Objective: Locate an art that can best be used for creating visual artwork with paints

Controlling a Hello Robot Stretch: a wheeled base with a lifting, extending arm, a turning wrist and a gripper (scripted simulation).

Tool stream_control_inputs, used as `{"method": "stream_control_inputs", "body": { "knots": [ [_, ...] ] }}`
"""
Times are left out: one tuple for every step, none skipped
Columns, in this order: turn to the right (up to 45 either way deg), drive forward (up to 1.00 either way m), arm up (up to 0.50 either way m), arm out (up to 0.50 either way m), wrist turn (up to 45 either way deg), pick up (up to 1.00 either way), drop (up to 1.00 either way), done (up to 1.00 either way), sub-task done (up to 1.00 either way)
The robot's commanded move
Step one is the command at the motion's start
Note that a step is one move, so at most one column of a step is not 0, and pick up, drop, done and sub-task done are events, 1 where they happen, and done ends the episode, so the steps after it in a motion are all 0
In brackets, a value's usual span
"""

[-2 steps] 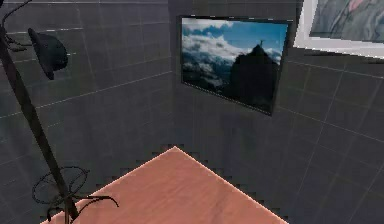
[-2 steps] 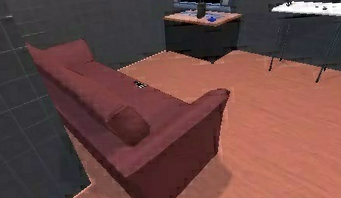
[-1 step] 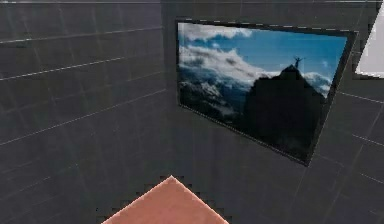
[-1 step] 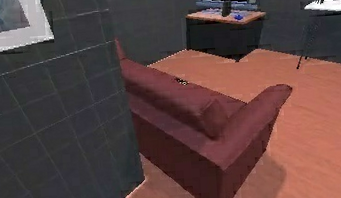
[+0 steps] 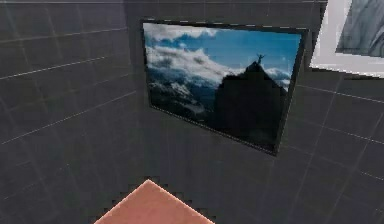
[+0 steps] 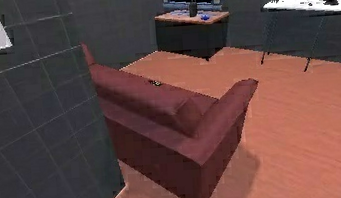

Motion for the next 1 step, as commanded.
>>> {"method": "stream_control_inputs", "body": {
  "knots": [
    [0.0, 0.0, 0.0, 0.0, 0.0, 0.0, 0.0, 1.0, 0.0]
  ]
}}
